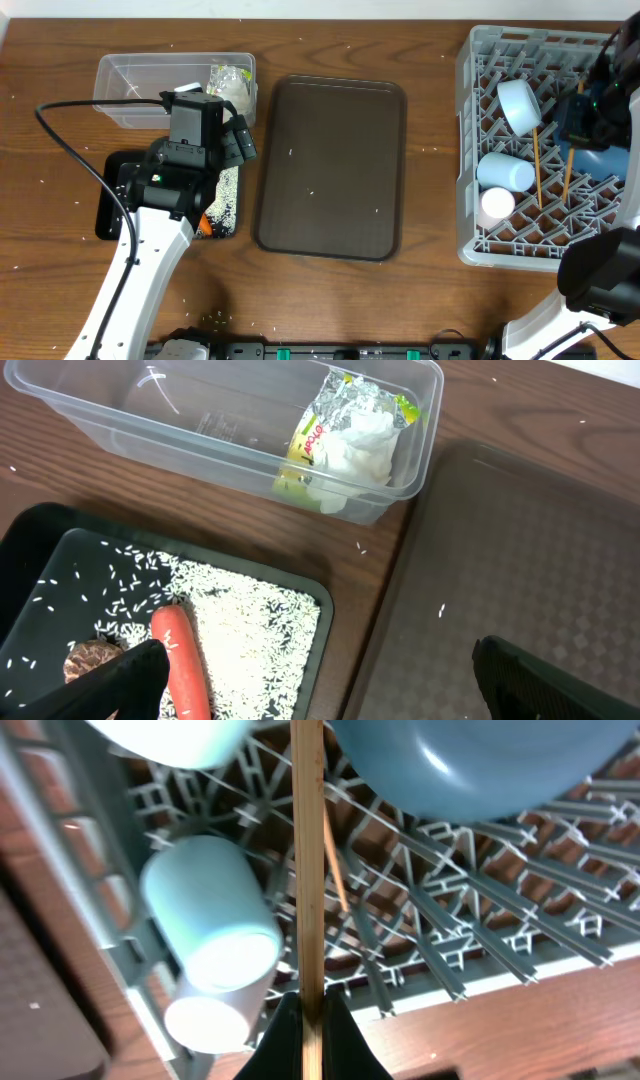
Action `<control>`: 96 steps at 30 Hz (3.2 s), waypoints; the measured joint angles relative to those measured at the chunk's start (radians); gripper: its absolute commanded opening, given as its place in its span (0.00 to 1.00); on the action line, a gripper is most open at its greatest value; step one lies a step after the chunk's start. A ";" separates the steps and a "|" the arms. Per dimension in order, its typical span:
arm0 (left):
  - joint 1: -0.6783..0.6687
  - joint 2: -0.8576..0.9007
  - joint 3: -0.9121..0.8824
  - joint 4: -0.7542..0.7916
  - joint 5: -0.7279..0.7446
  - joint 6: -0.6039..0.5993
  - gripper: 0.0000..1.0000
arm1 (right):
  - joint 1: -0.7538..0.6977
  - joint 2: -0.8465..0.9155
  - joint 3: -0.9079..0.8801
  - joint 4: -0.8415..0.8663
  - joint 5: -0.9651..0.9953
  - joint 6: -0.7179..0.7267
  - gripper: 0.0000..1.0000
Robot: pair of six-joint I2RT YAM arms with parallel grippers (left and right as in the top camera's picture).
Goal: Sort waste into correct bins and load items into the dishwasher rack
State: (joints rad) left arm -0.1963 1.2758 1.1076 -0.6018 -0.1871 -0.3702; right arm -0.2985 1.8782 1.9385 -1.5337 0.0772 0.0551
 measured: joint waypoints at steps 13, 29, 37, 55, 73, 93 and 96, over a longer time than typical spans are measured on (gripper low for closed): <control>0.000 0.000 0.000 0.000 0.000 0.000 0.98 | -0.001 0.000 -0.224 0.106 0.021 -0.038 0.01; 0.000 0.000 0.000 0.000 0.000 0.000 0.98 | -0.001 0.000 -0.247 0.195 0.019 -0.058 0.62; 0.000 0.000 0.000 0.000 0.000 0.000 0.98 | -0.001 0.000 -0.248 0.215 0.010 -0.064 0.72; 0.000 0.000 0.000 0.000 0.000 0.000 0.98 | 0.002 -0.377 0.016 0.192 -0.179 -0.070 0.99; 0.000 0.000 0.000 0.000 0.000 0.000 0.98 | 0.002 -0.709 0.029 0.176 -0.209 -0.067 0.99; 0.000 0.000 0.000 0.001 0.000 0.000 0.98 | 0.124 -1.050 -0.430 0.156 -0.175 -0.066 0.99; 0.000 0.000 0.000 0.000 0.000 0.000 0.98 | 0.144 -1.131 -0.576 0.188 -0.149 -0.066 0.99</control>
State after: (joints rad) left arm -0.1963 1.2758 1.1076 -0.6014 -0.1871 -0.3702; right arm -0.1547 0.7471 1.3624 -1.3457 -0.0719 -0.0113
